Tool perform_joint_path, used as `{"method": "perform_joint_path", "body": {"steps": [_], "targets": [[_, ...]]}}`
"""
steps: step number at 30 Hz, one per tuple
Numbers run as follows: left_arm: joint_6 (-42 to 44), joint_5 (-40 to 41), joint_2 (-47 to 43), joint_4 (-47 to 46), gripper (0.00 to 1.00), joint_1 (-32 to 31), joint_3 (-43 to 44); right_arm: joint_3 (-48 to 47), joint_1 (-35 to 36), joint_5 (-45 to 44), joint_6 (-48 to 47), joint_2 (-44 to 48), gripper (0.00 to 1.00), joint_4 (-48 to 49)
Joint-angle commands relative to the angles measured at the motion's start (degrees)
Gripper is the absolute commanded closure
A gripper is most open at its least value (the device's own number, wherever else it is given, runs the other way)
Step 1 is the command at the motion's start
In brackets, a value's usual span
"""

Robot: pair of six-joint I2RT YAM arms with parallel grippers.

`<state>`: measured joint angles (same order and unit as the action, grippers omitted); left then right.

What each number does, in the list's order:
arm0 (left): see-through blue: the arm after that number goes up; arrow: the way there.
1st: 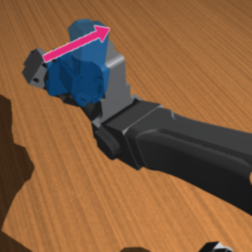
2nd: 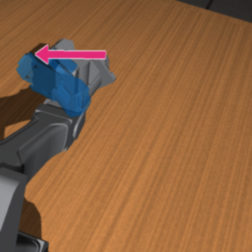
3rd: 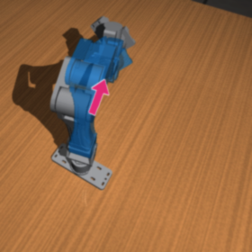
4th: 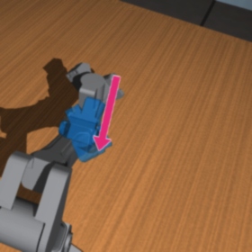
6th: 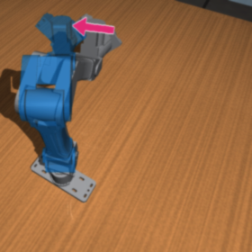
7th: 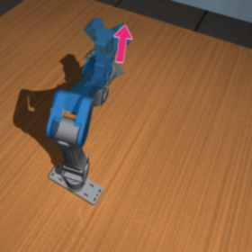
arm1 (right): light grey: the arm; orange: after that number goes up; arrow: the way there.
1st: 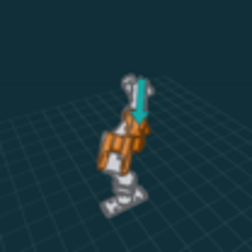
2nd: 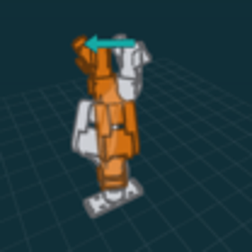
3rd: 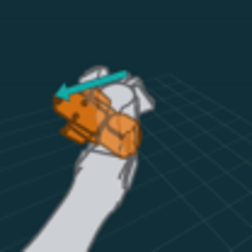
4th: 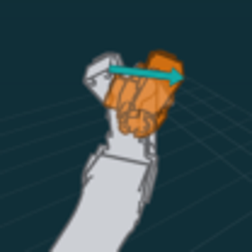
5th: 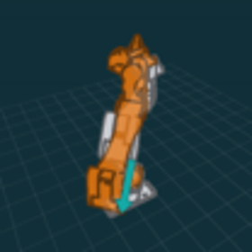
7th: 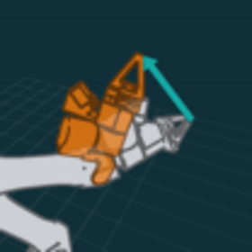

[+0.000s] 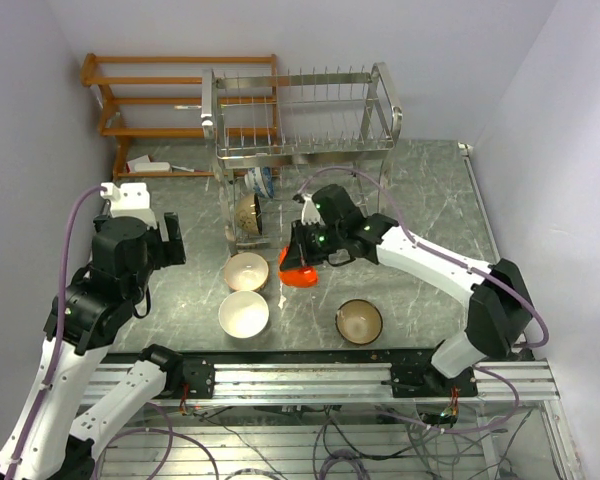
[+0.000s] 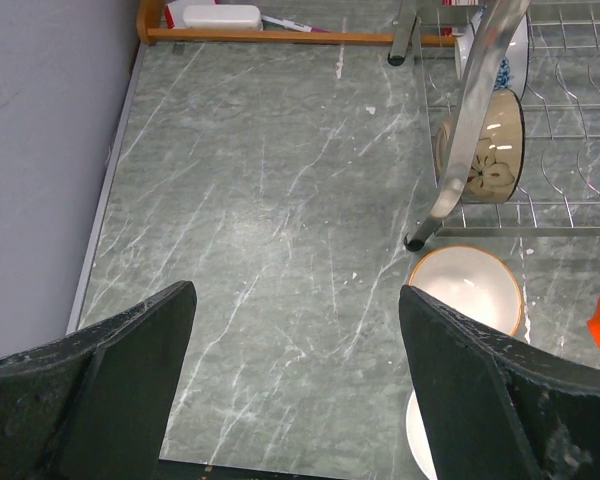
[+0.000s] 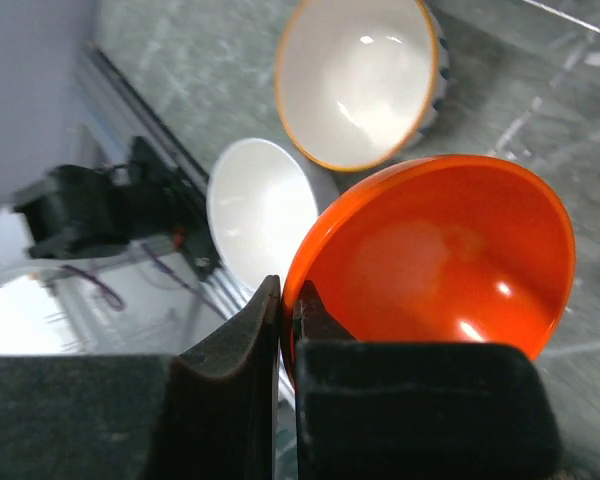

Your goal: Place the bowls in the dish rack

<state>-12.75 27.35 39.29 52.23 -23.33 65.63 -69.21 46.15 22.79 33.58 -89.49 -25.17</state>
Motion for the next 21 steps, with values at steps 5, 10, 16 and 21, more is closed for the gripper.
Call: {"method": "perform_joint_path", "body": {"steps": [5,10,16,21], "targets": [[-0.7,2.7,2.0,-0.7,0.07,0.4,4.8,1.4,-5.7,25.3,9.3,-6.6,1.00,22.6],[-0.2,3.5,4.0,-0.4,0.07,0.4,7.5,3.6,-9.0,32.6,18.9,-10.2,1.00,36.4],[0.1,3.9,6.4,-1.7,0.07,0.4,9.5,3.0,-13.1,35.8,25.9,-13.4,1.00,47.1],[-0.2,3.7,8.1,-3.4,0.07,0.4,9.5,2.9,-16.8,37.3,33.4,-16.9,1.00,57.5]]}}
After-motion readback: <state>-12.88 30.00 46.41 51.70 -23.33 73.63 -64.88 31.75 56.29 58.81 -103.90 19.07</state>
